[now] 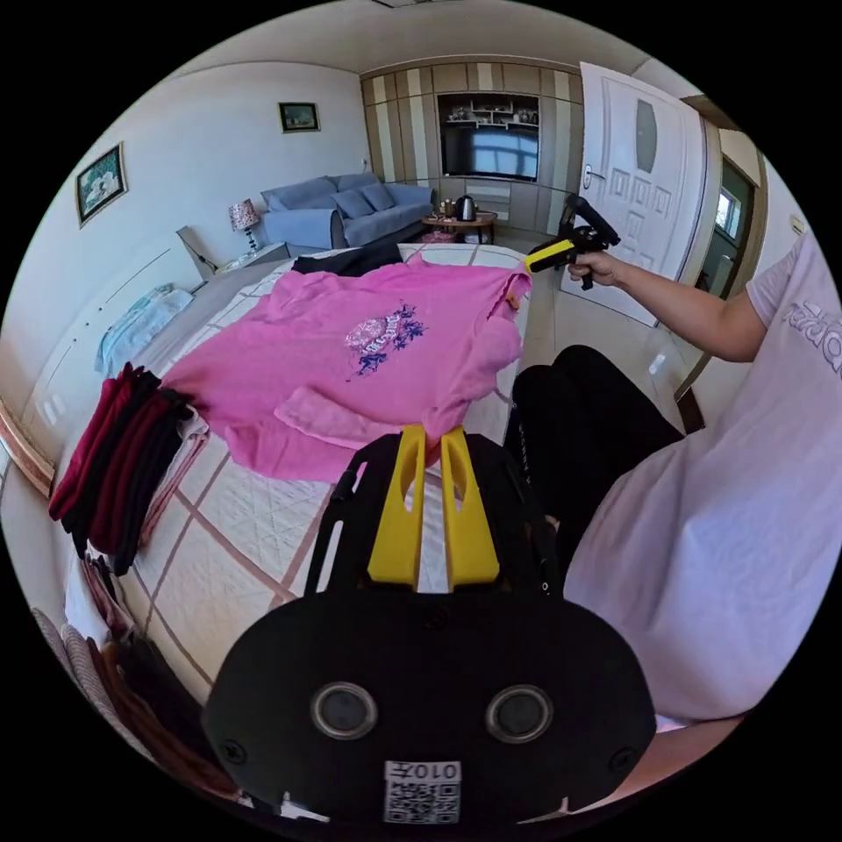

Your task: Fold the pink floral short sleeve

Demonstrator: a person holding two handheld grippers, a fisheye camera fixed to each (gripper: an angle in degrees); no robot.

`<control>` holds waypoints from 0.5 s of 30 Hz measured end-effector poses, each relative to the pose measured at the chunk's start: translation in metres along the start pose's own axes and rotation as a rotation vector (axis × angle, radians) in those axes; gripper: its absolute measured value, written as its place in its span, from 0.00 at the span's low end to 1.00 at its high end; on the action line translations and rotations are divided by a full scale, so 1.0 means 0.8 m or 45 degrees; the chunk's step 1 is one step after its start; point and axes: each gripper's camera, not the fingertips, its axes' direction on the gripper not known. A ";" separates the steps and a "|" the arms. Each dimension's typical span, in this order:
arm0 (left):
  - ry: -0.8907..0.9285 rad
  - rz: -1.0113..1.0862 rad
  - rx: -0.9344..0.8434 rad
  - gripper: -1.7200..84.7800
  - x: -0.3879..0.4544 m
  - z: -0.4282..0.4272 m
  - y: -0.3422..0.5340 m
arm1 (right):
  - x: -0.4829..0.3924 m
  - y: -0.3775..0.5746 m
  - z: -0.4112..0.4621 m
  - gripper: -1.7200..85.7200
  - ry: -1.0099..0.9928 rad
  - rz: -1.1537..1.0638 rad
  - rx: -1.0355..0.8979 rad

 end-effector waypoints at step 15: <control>0.100 -0.001 -0.317 0.07 0.046 0.085 0.055 | -0.006 0.038 0.058 0.06 -0.075 0.060 -0.163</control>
